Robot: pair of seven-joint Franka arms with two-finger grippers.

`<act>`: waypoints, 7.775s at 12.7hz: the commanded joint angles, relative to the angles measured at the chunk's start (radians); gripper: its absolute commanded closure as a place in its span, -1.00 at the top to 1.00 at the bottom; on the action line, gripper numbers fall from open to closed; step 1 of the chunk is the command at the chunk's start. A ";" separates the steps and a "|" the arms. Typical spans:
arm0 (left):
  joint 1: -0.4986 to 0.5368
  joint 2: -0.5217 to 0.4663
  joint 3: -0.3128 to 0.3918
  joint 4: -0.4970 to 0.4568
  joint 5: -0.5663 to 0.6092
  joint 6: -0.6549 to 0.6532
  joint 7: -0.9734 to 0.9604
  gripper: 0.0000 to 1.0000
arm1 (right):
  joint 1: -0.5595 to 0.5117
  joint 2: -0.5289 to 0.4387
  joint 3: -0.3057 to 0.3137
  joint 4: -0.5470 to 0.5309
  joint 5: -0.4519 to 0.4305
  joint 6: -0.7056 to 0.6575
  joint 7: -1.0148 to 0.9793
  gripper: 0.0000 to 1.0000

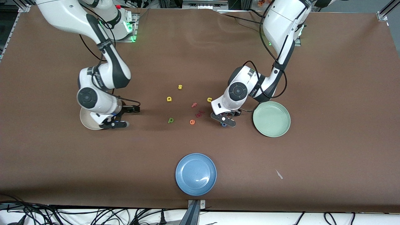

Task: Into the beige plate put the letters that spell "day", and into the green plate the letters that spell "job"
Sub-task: 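Place the pink p on the green plate while the right gripper grasps yellow d, then drop the yellow d on the beige plate while the left gripper grasps teal l, then place the teal l on the green plate while the right gripper grasps green d, then drop the green d on the beige plate while the left gripper grasps blue o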

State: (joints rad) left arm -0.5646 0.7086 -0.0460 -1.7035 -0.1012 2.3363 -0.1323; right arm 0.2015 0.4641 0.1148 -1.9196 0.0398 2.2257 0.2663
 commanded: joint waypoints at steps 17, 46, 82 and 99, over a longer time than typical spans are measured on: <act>0.255 -0.091 0.041 -0.004 0.147 -0.319 0.240 0.53 | 0.280 0.076 0.026 -0.122 -0.029 0.333 0.274 0.28; 0.098 0.112 -0.109 0.160 0.144 -0.002 -0.290 -0.32 | 0.271 0.062 0.019 -0.061 -0.026 0.182 0.283 -0.82; 0.290 0.023 -0.150 0.262 0.130 -0.387 -0.389 1.00 | 0.386 0.321 -0.199 0.425 0.144 0.018 0.534 1.00; 0.275 0.101 -0.150 0.263 0.130 -0.217 -0.633 1.00 | 0.418 0.358 -0.198 0.418 0.155 0.068 0.542 0.25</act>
State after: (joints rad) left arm -0.2778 0.7923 -0.1991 -1.4674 0.0260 2.0941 -0.7165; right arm 0.6046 0.8066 -0.0775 -1.5273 0.1834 2.2927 0.7946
